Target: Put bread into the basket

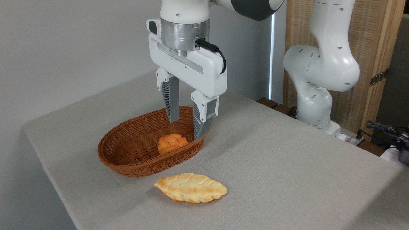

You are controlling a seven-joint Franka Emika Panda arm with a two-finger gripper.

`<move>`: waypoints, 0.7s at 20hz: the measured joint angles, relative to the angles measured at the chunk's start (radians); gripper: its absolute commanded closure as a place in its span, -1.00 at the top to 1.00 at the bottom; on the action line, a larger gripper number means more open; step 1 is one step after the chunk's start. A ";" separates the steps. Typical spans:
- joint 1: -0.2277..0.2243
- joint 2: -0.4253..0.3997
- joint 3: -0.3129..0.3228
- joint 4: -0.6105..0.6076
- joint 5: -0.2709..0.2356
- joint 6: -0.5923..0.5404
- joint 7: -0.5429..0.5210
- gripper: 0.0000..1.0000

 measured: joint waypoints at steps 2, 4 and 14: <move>0.002 0.000 0.004 0.000 0.000 -0.006 0.000 1.00; 0.001 0.000 0.002 0.000 0.000 -0.019 0.000 1.00; -0.001 0.000 0.001 0.001 0.001 -0.021 0.031 1.00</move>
